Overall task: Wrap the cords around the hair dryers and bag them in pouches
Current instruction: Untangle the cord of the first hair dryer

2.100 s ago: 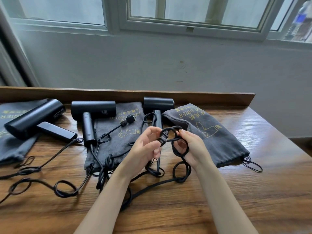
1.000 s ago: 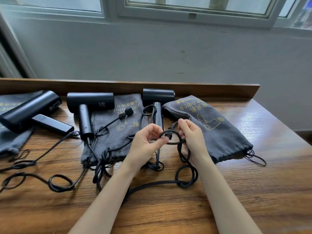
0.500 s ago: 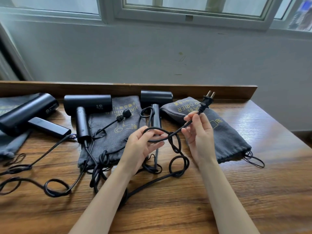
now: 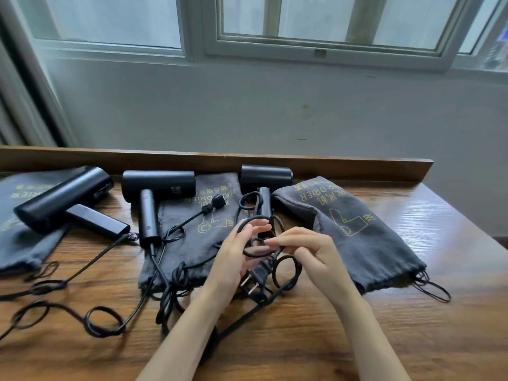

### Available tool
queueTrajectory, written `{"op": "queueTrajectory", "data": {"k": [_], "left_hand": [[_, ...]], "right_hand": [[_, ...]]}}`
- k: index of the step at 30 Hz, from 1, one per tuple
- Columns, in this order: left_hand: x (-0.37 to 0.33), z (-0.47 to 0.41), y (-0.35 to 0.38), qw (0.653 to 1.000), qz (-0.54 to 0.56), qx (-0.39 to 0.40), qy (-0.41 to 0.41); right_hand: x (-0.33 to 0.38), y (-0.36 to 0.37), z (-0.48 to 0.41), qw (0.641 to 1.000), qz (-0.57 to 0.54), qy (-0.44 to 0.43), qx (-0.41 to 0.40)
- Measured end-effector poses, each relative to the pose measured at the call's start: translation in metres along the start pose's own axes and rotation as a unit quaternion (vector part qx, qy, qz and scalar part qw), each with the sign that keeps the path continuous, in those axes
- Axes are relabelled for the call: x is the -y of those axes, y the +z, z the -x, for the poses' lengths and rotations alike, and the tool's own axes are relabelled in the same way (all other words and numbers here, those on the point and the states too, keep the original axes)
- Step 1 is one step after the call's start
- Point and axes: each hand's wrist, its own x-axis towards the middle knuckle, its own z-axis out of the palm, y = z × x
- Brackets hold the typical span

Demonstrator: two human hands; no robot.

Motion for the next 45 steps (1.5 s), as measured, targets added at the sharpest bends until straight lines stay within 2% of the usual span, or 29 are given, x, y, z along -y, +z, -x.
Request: {"op": "queueTrajectory", "data": {"k": [2, 4, 5, 6, 8, 11, 14, 17, 20, 22, 24, 27, 29, 31, 33, 34, 36, 39, 42, 43, 45], "left_hand": [[0.000, 0.000, 0.000, 0.998, 0.056, 0.015, 0.012], [-0.002, -0.001, -0.002, 0.992, 0.112, 0.046, 0.018], [-0.002, 0.000, -0.003, 0.990, 0.125, 0.062, 0.018], [-0.002, -0.001, -0.003, 0.989, 0.125, 0.079, 0.017], [-0.006, 0.000, -0.001, 0.985, 0.118, 0.123, 0.008], [-0.015, 0.001, 0.001, 0.985, 0.071, 0.159, 0.010], [-0.023, -0.005, -0.009, 0.990, 0.031, 0.135, 0.025], [-0.027, -0.013, -0.031, 0.993, 0.001, 0.110, 0.051], [-0.035, -0.017, -0.052, 0.976, -0.164, 0.105, 0.099], [-0.038, -0.024, -0.057, 0.959, -0.242, 0.079, 0.121], [-0.040, -0.030, -0.054, 0.962, -0.246, 0.032, 0.119], [-0.039, -0.046, -0.048, 0.982, -0.177, -0.061, 0.037], [-0.039, -0.053, -0.040, 0.956, -0.269, -0.114, 0.033], [-0.040, -0.047, -0.023, 0.914, -0.368, -0.136, 0.106], [-0.041, -0.034, 0.003, 0.894, -0.394, -0.091, 0.195], [-0.042, -0.027, 0.016, 0.882, -0.421, -0.054, 0.204], [-0.034, -0.025, 0.033, 0.827, -0.529, -0.010, 0.191], [-0.025, -0.032, 0.034, 0.755, -0.608, -0.075, 0.234], [-0.020, -0.038, 0.027, 0.665, -0.654, -0.155, 0.326], [-0.019, -0.041, 0.024, 0.650, -0.655, -0.178, 0.342], [-0.023, -0.042, 0.020, 0.653, -0.653, -0.198, 0.329]], "right_hand": [[0.004, -0.002, -0.003, 0.993, -0.082, 0.045, -0.077], [0.003, -0.006, -0.010, 0.983, -0.019, 0.081, -0.163], [0.002, -0.010, -0.014, 0.983, 0.034, 0.101, -0.152], [0.002, -0.013, -0.017, 0.985, 0.057, 0.124, -0.102], [0.003, -0.012, -0.020, 0.988, 0.020, 0.154, -0.011], [0.004, -0.011, -0.022, 0.991, 0.033, 0.107, -0.068], [0.006, -0.019, -0.026, 0.987, 0.047, 0.084, -0.127], [0.004, -0.034, -0.031, 0.977, 0.134, 0.071, -0.148], [0.001, -0.035, -0.032, 0.969, 0.207, 0.075, -0.113], [0.000, -0.033, -0.033, 0.967, 0.208, 0.079, -0.127], [-0.002, -0.031, -0.033, 0.967, 0.188, 0.087, -0.150], [-0.004, -0.027, -0.033, 0.962, 0.204, 0.088, -0.159], [-0.009, -0.024, -0.033, 0.958, 0.217, 0.087, -0.168], [-0.013, -0.023, -0.035, 0.955, 0.227, 0.084, -0.171], [-0.015, -0.021, -0.037, 0.953, 0.245, 0.074, -0.161], [-0.014, -0.019, -0.037, 0.953, 0.252, 0.068, -0.153], [-0.010, -0.017, -0.036, 0.959, 0.246, 0.053, -0.132], [-0.004, -0.018, -0.033, 0.972, 0.212, 0.020, -0.097], [-0.001, -0.021, -0.029, 0.986, 0.115, 0.048, -0.108], [0.001, -0.021, -0.027, 0.989, 0.050, 0.077, -0.115], [0.004, -0.019, -0.026, 0.971, -0.128, 0.147, -0.140]]}}
